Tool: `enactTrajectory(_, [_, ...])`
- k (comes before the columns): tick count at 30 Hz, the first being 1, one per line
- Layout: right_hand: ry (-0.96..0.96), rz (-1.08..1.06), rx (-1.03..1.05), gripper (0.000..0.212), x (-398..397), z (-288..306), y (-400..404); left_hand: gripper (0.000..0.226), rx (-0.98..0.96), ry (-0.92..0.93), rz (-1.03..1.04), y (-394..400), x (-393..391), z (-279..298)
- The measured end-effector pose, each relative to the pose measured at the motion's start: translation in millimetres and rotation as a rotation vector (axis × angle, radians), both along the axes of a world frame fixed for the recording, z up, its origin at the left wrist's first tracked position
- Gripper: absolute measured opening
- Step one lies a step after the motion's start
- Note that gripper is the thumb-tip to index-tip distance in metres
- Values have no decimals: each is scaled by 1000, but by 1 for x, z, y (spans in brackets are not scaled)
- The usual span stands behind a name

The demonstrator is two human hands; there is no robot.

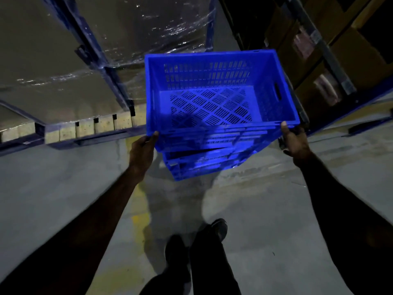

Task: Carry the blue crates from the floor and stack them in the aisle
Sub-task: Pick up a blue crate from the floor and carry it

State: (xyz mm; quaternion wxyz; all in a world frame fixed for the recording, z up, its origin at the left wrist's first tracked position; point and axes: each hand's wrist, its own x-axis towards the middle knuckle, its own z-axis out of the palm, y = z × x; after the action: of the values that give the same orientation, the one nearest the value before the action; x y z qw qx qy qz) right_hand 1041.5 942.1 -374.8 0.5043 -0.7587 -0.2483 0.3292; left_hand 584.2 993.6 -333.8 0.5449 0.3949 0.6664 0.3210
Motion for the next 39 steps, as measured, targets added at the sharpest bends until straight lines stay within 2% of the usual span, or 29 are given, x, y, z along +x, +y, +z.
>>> enactTrajectory(2, [6, -10, -18, 29, 2, -3, 4, 23, 9, 8, -14, -4, 0, -6])
enactTrajectory(4, [18, -32, -20, 29, 3, -4, 5, 27, 2, 28, -19, -10, 2, -9])
enactTrajectory(8, [30, -23, -1, 29, 4, -1, 4, 50, -19, 38, -23, -16, 4, -13])
enactTrajectory(11, [20, -37, -6, 30, 2, 4, 8, 45, -8, 52, -18, -22, 5, -19])
enactTrajectory(16, [20, -23, -32, 43, 6, 11, 7, 78, -11, 30, -5, -29, 8, -17])
enactTrajectory(20, [38, -10, -1, 49, 12, 12, 7, 64, 1, 47, 2, -31, 10, -17])
enactTrajectory(24, [46, 36, -7, 43, 20, 10, 5, 72, -19, 41, 26, -36, 11, -20])
enactTrajectory(28, [48, 40, 15, 57, 32, 5, 4, 68, -18, 47, 30, -39, 10, -23])
enactTrajectory(31, [4, 25, 1, 36, 18, 18, 4, 61, -12, 83, 31, -42, 12, -22])
enactTrajectory(32, [-11, 8, -3, 35, 17, 17, 5, 57, -4, 95, 26, -42, 12, -23])
enactTrajectory(39, [-55, 2, 14, 46, 10, 13, 10, 45, -8, 96, 37, -32, 9, -26])
